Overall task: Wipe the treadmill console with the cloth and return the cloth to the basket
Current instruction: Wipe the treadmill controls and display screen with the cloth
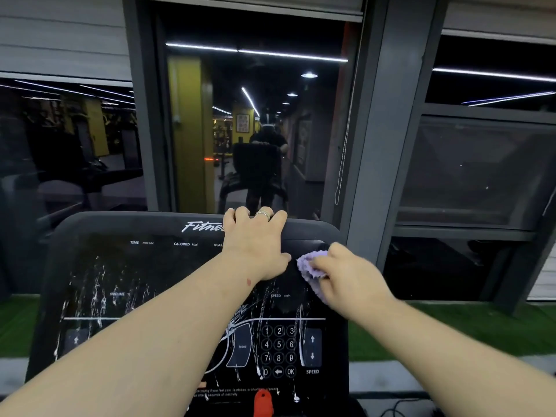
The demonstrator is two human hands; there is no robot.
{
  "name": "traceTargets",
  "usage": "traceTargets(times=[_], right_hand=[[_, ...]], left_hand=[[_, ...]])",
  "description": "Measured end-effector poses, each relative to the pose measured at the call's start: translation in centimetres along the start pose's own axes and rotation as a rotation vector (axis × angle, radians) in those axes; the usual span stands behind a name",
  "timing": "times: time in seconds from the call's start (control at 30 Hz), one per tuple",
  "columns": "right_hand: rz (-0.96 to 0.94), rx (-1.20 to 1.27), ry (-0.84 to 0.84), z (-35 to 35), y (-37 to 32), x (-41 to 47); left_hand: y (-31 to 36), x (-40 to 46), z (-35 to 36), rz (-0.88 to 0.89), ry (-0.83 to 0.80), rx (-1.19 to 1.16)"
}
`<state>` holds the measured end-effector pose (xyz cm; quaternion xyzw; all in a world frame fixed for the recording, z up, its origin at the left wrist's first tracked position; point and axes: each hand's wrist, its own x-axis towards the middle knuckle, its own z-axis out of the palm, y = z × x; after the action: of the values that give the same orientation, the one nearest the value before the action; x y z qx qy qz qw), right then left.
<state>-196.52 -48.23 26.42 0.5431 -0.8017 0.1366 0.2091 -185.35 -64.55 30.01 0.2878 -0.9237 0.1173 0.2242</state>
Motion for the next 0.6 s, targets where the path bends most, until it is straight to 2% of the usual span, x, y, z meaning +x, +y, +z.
traceTargets(times=[0.03,0.13,0.2,0.33,0.4,0.47,0.53,0.6], right_hand=[[-0.002,-0.022,0.006,-0.5,0.7,1.0],[0.151,0.005,0.123,-1.5,1.1,2.8],[0.153,0.022,0.194,-0.2,0.0,1.6],[0.015,0.021,0.014,0.4,-0.1,0.0],[0.083,0.008,0.046,-0.8,0.9,2.0],[0.203,0.048,0.16,-0.9,0.7,2.7],[0.149,0.049,0.168,0.2,-0.8,1.5],[0.04,0.059,0.043,0.8,-1.3,0.1]], left_hand=[[0.1,0.0,0.0,-0.004,-0.004,0.0],[0.1,0.1,0.0,-0.005,-0.005,0.0],[0.0,0.1,0.1,-0.001,-0.001,0.002],[0.0,0.1,0.3,-0.002,0.0,-0.012],[0.1,0.1,0.2,-0.005,-0.003,-0.014],[0.1,0.1,0.3,-0.003,0.005,-0.011],[0.0,0.1,0.3,-0.001,0.006,-0.012],[0.0,0.0,0.4,0.002,0.015,-0.016]])
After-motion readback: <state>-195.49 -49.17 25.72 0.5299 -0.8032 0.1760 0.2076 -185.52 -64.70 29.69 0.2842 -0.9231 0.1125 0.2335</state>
